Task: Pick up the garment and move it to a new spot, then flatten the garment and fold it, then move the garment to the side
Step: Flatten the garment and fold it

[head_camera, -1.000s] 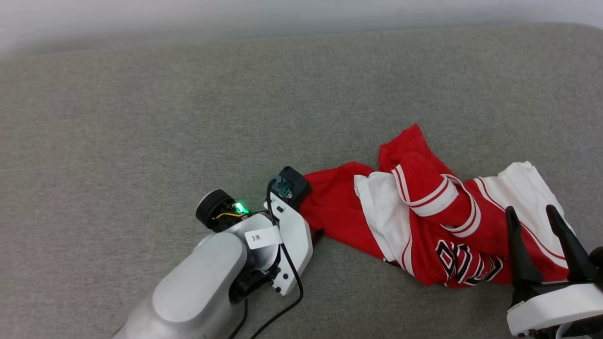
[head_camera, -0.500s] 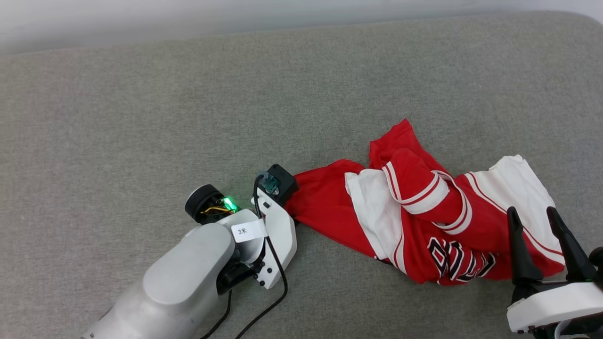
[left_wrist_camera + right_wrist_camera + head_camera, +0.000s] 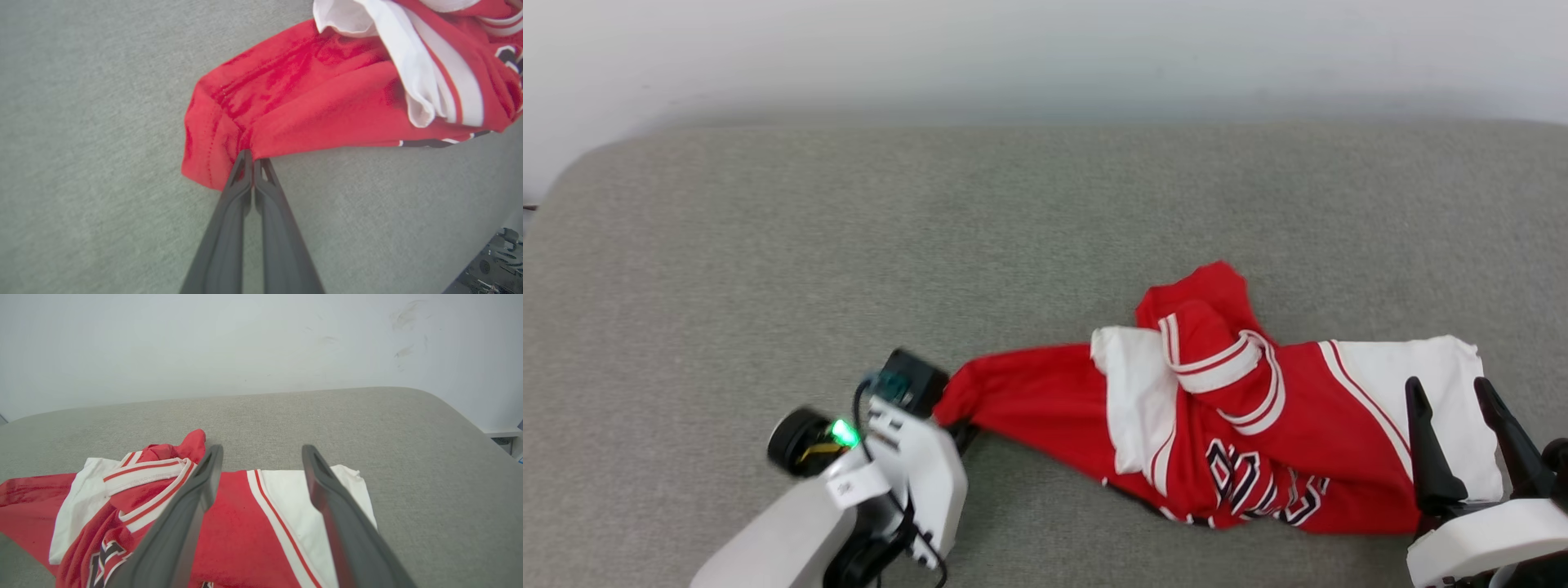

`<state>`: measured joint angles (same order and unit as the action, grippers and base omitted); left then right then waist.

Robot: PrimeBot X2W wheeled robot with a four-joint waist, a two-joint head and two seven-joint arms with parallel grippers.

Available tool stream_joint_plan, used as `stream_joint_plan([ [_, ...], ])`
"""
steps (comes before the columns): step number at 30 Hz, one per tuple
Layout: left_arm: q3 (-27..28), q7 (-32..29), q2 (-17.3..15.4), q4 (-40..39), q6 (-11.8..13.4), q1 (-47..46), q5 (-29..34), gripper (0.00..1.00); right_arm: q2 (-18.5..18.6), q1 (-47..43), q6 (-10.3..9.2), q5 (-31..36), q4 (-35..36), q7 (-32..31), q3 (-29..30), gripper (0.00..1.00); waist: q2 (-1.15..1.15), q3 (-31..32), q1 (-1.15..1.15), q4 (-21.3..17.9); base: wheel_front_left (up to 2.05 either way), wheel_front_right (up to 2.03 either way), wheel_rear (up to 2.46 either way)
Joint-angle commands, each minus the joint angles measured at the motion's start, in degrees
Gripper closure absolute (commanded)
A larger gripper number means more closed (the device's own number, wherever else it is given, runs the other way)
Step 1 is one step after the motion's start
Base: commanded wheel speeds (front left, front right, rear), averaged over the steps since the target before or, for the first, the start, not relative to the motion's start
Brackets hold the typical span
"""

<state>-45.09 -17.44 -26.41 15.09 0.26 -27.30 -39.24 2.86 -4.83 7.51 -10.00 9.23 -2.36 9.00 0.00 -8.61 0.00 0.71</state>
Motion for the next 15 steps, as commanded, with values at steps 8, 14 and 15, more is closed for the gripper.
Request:
stream_joint_plan([
  [8,2.6,0.6,-5.4,-6.6,6.8,15.1,-4.7,1.00,0.0,-2.0,-0.04,0.8,1.6,-1.5,0.1,0.00,0.00,4.6,0.00,4.5,0.00,0.00,0.00],
  [14,3.1,1.5,-5.1,-8.1,10.0,23.1,-8.1,1.00,0.0,-3.4,-0.04,0.9,2.8,-2.5,-0.8,0.00,0.00,6.8,0.00,5.3,0.00,0.00,0.00],
  [15,3.0,1.4,-4.8,-8.2,10.2,23.8,-8.5,0.82,0.0,-3.7,-0.04,0.5,2.8,-2.6,-0.8,0.00,0.00,7.1,0.00,5.4,0.00,0.00,0.00],
])
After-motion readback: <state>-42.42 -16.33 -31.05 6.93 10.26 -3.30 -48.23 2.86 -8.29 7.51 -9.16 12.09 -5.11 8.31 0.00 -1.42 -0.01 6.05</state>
